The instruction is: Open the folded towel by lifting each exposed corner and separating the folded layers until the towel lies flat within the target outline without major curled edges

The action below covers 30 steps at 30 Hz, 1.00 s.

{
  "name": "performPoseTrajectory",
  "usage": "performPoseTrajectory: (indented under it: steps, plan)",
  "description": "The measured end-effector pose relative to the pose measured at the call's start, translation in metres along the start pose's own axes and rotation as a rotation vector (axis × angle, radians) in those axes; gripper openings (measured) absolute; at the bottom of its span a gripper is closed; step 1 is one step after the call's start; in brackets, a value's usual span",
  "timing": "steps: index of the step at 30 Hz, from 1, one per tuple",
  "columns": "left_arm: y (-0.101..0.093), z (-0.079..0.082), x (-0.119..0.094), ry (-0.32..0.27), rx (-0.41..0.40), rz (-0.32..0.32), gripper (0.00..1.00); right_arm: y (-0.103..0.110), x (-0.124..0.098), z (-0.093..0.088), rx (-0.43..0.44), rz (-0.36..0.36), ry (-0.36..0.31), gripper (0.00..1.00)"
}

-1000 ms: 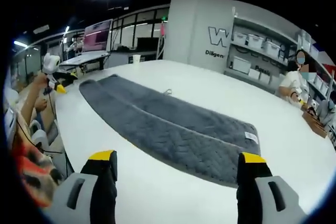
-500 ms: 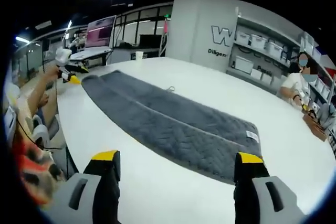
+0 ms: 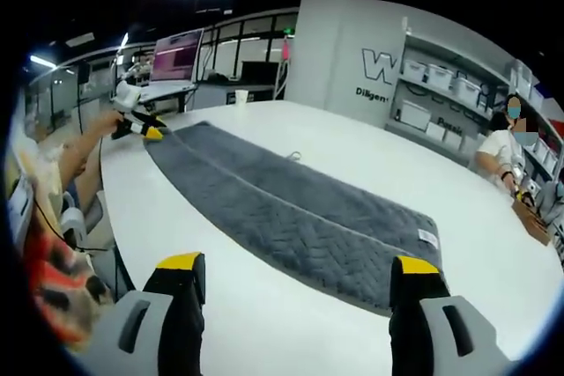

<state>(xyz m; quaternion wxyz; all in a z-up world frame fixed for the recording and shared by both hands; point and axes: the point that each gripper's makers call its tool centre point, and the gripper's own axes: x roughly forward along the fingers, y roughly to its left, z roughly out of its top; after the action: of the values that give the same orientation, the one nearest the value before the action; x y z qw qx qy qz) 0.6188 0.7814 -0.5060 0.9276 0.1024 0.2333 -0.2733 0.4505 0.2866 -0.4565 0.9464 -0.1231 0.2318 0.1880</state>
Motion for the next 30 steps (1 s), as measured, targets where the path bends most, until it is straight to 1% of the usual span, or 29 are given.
performPoseTrajectory:
  steps: [2, 3, 7, 9, 13, 15, 17, 19, 21, 23, 25, 28, 30]
  plan:
    - [0.004, 0.002, 0.001, -0.008, 0.005, 0.018, 0.27, -0.002, 0.000, 0.000, 0.005, -0.001, -0.003, 0.86]
    - [0.005, 0.002, 0.001, -0.010, 0.006, 0.023, 0.23, -0.003, 0.001, -0.001, 0.008, -0.003, -0.002, 0.86]
    - [0.009, 0.003, 0.002, -0.017, 0.013, 0.032, 0.17, -0.006, 0.002, -0.005, 0.021, -0.003, -0.002, 0.84]
    - [0.009, 0.001, 0.002, -0.011, 0.025, 0.035, 0.10, -0.007, 0.003, -0.005, 0.032, -0.005, -0.007, 0.83]
    - [0.010, 0.005, -0.001, -0.032, 0.037, 0.042, 0.07, -0.007, 0.002, -0.004, 0.037, -0.007, -0.014, 0.83]
    - [0.006, 0.007, -0.003, -0.043, 0.043, 0.038, 0.06, -0.007, 0.002, -0.004, 0.034, -0.007, -0.015, 0.83]
    - [0.002, 0.011, -0.005, -0.067, 0.054, 0.021, 0.06, -0.006, 0.001, -0.003, 0.032, -0.005, -0.016, 0.83]
    - [0.000, 0.013, -0.007, -0.076, 0.067, 0.013, 0.06, -0.006, 0.001, -0.003, 0.031, -0.004, -0.015, 0.83]
    - [-0.005, 0.016, -0.014, -0.097, 0.090, -0.010, 0.06, -0.005, 0.000, -0.003, 0.030, -0.006, -0.016, 0.83]
    - [-0.006, 0.016, -0.020, -0.117, 0.077, -0.027, 0.06, -0.004, -0.002, -0.003, 0.028, -0.008, -0.016, 0.83]
    - [-0.007, 0.013, -0.025, -0.120, 0.071, -0.037, 0.06, -0.004, -0.003, -0.003, 0.026, -0.009, -0.013, 0.83]
    - [-0.012, 0.005, -0.032, -0.113, 0.100, -0.058, 0.06, -0.002, -0.003, -0.004, 0.024, -0.010, -0.010, 0.83]
    - [-0.017, 0.005, -0.037, -0.144, 0.114, -0.088, 0.06, -0.002, -0.003, -0.004, 0.022, -0.009, -0.009, 0.83]
